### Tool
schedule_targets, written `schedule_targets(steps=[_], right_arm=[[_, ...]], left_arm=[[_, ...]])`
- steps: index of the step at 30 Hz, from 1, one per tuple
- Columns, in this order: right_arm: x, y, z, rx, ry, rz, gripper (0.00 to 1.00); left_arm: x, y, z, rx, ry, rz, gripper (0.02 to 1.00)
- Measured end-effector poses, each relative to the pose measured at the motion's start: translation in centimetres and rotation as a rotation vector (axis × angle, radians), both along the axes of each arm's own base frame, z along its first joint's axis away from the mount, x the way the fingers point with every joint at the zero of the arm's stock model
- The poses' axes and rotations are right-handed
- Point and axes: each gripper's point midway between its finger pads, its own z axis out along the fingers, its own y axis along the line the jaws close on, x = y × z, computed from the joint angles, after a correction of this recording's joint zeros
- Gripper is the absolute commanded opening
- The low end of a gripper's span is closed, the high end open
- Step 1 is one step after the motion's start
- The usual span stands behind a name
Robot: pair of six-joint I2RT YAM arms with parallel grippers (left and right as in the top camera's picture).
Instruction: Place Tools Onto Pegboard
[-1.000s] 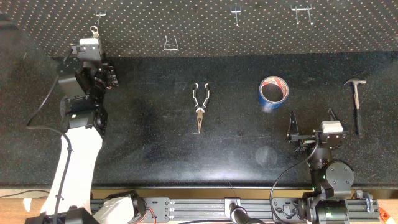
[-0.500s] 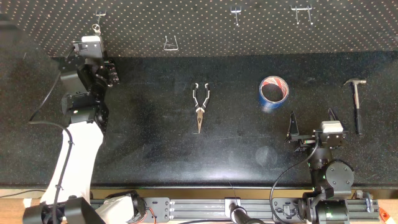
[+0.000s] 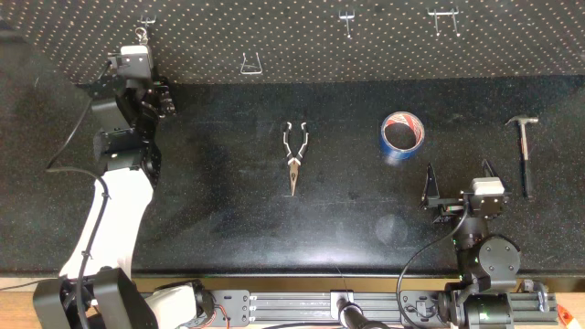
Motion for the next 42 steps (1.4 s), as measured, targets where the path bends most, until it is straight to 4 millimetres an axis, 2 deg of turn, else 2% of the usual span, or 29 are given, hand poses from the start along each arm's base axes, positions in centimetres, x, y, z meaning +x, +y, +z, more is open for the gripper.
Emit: schedule_targets(steps=[1, 2, 3, 8, 12, 15, 22, 25, 27, 31, 35, 36, 40, 42], right_arm=[[0.0, 0.0, 0.0, 0.000, 0.000, 0.000, 0.985], [0.0, 0.0, 0.0, 0.000, 0.000, 0.000, 0.985], [0.0, 0.0, 0.0, 0.000, 0.000, 0.000, 0.985], [0.0, 0.0, 0.0, 0.000, 0.000, 0.000, 0.985], [0.0, 0.0, 0.0, 0.000, 0.000, 0.000, 0.985], [0.0, 0.0, 0.0, 0.000, 0.000, 0.000, 0.985], [0.0, 0.0, 0.0, 0.000, 0.000, 0.000, 0.985], [0.0, 0.0, 0.0, 0.000, 0.000, 0.000, 0.985], [0.0, 0.0, 0.0, 0.000, 0.000, 0.000, 0.985], [0.0, 0.0, 0.0, 0.000, 0.000, 0.000, 0.985], [0.0, 0.0, 0.0, 0.000, 0.000, 0.000, 0.987], [0.0, 0.0, 0.0, 0.000, 0.000, 0.000, 0.985], [0.0, 0.0, 0.0, 0.000, 0.000, 0.000, 0.985], [0.0, 0.0, 0.0, 0.000, 0.000, 0.000, 0.985]], left_arm=[[0.0, 0.0, -0.1, 0.000, 0.002, 0.000, 0.535], [0.0, 0.0, 0.0, 0.001, 0.001, 0.000, 0.858], [0.1, 0.0, 0.1, 0.002, -0.004, 0.000, 0.996], [-0.4, -0.1, -0.6, -0.008, 0.039, 0.000, 0.998], [-2.5, -0.5, -0.7, -0.021, 0.105, 0.000, 0.996], [-4.8, -0.9, 0.8, -0.025, 0.125, 0.000, 0.996], [-11.1, -1.7, 7.0, 0.004, 0.034, 0.023, 0.996], [-13.3, -1.6, 7.7, 0.019, 0.034, 0.055, 0.996], [-14.1, -1.5, 7.5, 0.021, 0.053, 0.064, 0.996], [-14.2, -2.2, 7.3, -0.055, 0.051, 0.060, 0.998], [-15.1, -4.0, 5.0, -0.196, 0.145, 0.050, 0.998], [-15.5, -5.3, 3.8, -0.223, 0.205, 0.025, 0.998], [-16.3, -9.1, 1.0, -0.290, 0.343, -0.032, 0.998], [-16.4, -11.8, -0.4, -0.313, 0.413, -0.054, 0.998]])
